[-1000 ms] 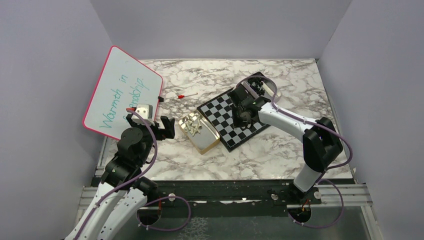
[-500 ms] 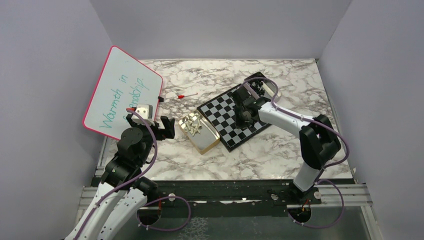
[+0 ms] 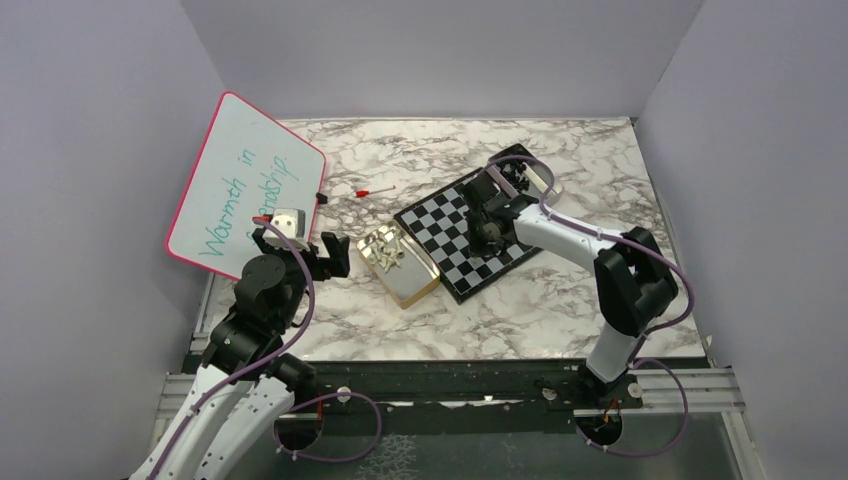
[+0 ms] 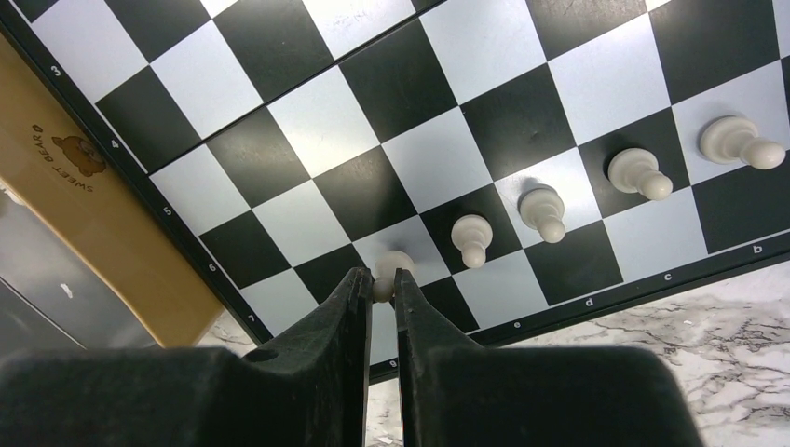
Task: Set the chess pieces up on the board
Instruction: Place the chess piece on the chessboard.
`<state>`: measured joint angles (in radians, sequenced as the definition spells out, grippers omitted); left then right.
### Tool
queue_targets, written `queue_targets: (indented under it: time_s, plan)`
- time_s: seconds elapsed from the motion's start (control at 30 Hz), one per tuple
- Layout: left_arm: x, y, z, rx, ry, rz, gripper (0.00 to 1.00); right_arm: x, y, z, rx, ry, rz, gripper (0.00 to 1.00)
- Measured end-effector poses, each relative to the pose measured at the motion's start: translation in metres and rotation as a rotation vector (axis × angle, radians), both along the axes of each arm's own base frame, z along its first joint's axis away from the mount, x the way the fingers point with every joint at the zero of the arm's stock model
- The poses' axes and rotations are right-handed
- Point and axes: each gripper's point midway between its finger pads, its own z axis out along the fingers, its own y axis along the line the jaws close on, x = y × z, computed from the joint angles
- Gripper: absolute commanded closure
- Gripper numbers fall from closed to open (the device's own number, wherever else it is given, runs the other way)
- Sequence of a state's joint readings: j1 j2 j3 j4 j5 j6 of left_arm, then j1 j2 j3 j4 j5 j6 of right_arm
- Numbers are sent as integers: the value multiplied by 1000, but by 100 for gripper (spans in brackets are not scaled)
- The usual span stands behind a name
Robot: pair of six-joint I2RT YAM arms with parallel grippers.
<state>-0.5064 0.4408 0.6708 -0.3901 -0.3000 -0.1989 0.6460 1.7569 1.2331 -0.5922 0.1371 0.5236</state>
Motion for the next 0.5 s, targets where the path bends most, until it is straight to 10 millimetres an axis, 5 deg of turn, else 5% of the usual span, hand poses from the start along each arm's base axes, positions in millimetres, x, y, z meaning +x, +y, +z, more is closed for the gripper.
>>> queue_targets:
  time_s: [0.5]
  plan:
    - [0, 0, 0, 0, 0, 0, 1, -1, 0, -6, -5, 14, -10, 79]
